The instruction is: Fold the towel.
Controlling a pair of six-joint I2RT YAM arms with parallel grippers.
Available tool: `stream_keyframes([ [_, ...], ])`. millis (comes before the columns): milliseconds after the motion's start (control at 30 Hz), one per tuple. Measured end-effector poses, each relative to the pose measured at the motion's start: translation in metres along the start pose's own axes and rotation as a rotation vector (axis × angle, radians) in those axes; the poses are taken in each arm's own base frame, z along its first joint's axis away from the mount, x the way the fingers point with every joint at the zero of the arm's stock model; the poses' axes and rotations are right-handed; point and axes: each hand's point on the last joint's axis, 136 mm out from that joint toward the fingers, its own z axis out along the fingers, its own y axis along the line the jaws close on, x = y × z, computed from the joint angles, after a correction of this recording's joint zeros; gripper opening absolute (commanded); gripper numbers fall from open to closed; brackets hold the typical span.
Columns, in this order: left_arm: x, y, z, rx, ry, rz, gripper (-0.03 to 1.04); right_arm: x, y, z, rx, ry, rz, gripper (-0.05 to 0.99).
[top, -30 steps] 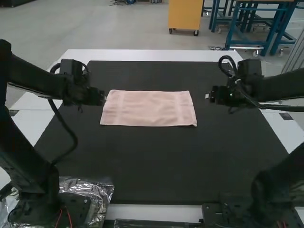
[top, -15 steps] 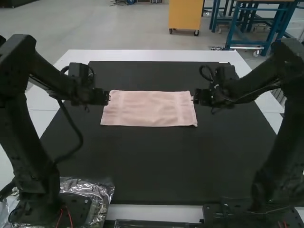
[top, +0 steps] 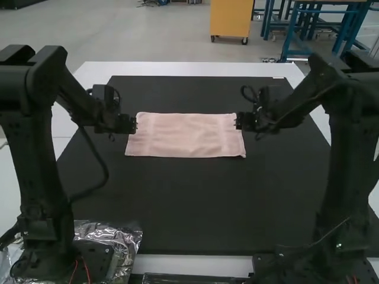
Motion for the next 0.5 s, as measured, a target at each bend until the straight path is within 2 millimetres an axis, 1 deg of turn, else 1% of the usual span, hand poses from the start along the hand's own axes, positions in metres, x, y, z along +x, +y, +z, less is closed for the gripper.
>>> stream_keyframes([
  [100, 0.0, 0.002, 0.007, -0.003, 0.002, -0.003, 0.97, 0.002, -0.001, 0.008, 0.003, 0.003, -0.005, 0.91],
  [200, 0.002, 0.003, 0.012, -0.004, 0.009, -0.007, 0.98, 0.0, -0.002, 0.017, 0.006, -0.001, -0.007, 0.91],
  [400, 0.003, 0.008, 0.023, -0.009, 0.005, -0.031, 0.97, -0.016, -0.002, 0.031, 0.008, -0.02, 0.006, 0.91],
  [500, 0.002, 0.009, 0.028, -0.01, 0.004, -0.037, 0.96, -0.019, -0.001, 0.036, 0.006, -0.021, 0.004, 0.91],
])
